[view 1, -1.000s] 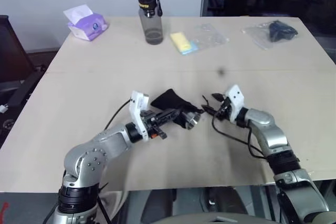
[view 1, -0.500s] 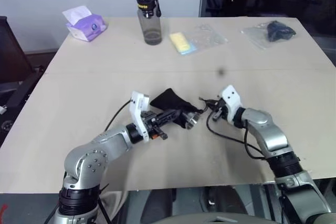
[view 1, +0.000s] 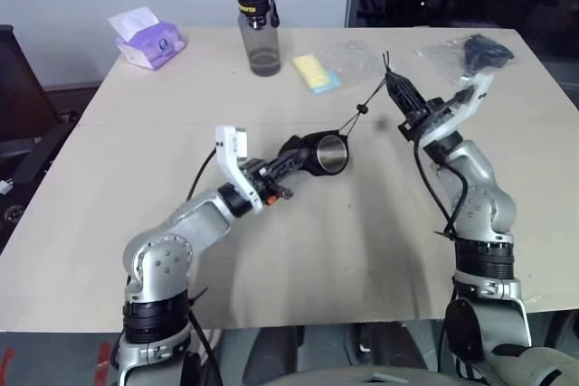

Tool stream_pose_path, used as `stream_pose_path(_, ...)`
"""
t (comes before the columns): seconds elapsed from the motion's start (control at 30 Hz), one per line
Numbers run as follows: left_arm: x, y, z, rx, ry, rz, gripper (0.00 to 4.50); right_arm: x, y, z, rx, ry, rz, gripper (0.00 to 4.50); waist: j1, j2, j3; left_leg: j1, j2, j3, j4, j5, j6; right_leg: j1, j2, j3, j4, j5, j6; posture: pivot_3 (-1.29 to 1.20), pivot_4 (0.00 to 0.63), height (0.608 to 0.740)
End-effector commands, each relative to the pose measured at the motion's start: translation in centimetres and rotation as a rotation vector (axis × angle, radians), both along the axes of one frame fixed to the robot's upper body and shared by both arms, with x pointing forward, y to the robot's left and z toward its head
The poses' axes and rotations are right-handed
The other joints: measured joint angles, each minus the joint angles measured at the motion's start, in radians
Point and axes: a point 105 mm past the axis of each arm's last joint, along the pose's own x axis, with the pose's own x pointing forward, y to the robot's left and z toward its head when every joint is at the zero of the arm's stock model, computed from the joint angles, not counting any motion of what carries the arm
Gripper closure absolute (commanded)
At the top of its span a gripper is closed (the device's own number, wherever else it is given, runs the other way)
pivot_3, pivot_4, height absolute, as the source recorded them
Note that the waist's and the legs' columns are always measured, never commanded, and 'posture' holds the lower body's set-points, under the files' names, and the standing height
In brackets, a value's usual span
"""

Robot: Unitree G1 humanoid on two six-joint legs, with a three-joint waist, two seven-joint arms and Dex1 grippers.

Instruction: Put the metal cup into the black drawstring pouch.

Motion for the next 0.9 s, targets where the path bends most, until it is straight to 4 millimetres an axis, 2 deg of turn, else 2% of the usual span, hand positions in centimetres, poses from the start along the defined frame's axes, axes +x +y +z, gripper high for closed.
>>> stream_pose_path(0.03,0.4,0.2,1.7,-0.050,-0.051,0.027,4.50,-1.4,0.6,3.5,0.019,-0.104,0.045,4.45,-0.001,0.000,0.000,0.000,0.000,0.000,0.000,0.000,0.000,0.000,0.000,0.000,0.000,0.000,0.000,0.00,0.150,0.740)
stream_pose_path(0.2,1.4,0.4,2.1,-0.061,-0.063,0.088,4.50,-2.0,0.9,5.1,0.026,-0.140,0.064,4.45,0.002,0.000,0.000,0.000,0.000,-0.001,-0.001,0.000,0.000,0.000,0.000,0.000,0.000,0.000,0.000,0.00,0.150,0.740)
stream_pose_path(0.3,1.4,0.5,2.6,-0.103,-0.073,0.086,3.60,-2.2,0.9,5.8,0.031,-0.159,0.068,4.50,0.002,0.000,0.000,0.000,0.000,0.000,-0.001,0.000,0.000,0.000,0.000,0.000,0.000,0.000,0.000,0.00,0.150,0.740)
stream_pose_path(0.43,1.1,0.6,1.6,-0.018,-0.059,0.067,1.80,-2.7,1.1,6.8,0.032,-0.185,0.088,4.50,0.000,0.000,0.000,0.000,0.000,0.000,-0.001,0.000,0.000,0.000,0.000,0.000,-0.001,0.000,0.000,0.00,0.150,0.740)
stream_pose_path(0.57,-0.1,1.4,0.2,0.136,-0.098,-0.023,1.80,-3.4,1.9,8.0,0.029,-0.220,0.121,4.50,-0.004,0.001,0.001,0.001,0.000,0.000,-0.003,0.000,0.000,-0.001,0.001,0.000,-0.001,0.000,-0.001,0.00,0.150,0.740)
stream_pose_path(0.63,0.2,2.7,0.4,0.188,-0.146,-0.025,1.80,-3.8,2.4,8.3,0.021,-0.227,0.149,4.50,-0.004,0.001,0.001,0.001,0.000,0.001,-0.004,0.000,0.000,-0.002,0.001,0.000,-0.001,-0.002,-0.003,0.00,0.150,0.740)
stream_pose_path(0.67,0.8,3.4,0.9,0.239,-0.201,0.010,1.80,-4.1,2.8,8.2,0.013,-0.226,0.170,4.50,0.000,0.002,0.001,0.001,0.000,0.000,-0.004,0.000,0.000,-0.002,0.001,0.000,-0.001,-0.002,-0.003,0.00,0.150,0.740)
stream_pose_path(0.73,1.8,3.9,3.7,0.224,-0.321,0.045,1.80,-4.4,3.5,7.6,-0.026,-0.216,0.206,4.50,0.005,0.002,0.002,0.000,0.000,-0.001,-0.005,0.000,0.000,-0.002,0.001,-0.001,-0.001,-0.002,-0.003,0.00,0.150,0.740)
stream_pose_path(0.8,2.4,3.9,5.5,0.226,-0.408,0.060,1.80,-4.8,4.2,6.9,-0.057,-0.204,0.248,4.50,0.008,0.002,0.002,-0.001,0.000,-0.002,-0.004,0.000,0.000,-0.002,0.001,-0.002,-0.001,-0.002,-0.003,0.00,0.150,0.740)
stream_pose_path(0.9,2.7,2.7,8.4,0.197,-0.517,0.005,1.80,-4.9,5.4,5.8,-0.122,-0.183,0.268,4.50,0.004,0.002,0.002,-0.002,0.000,0.000,-0.003,0.000,0.000,-0.001,0.000,-0.001,-0.003,-0.002,-0.003,0.00,0.150,0.740)
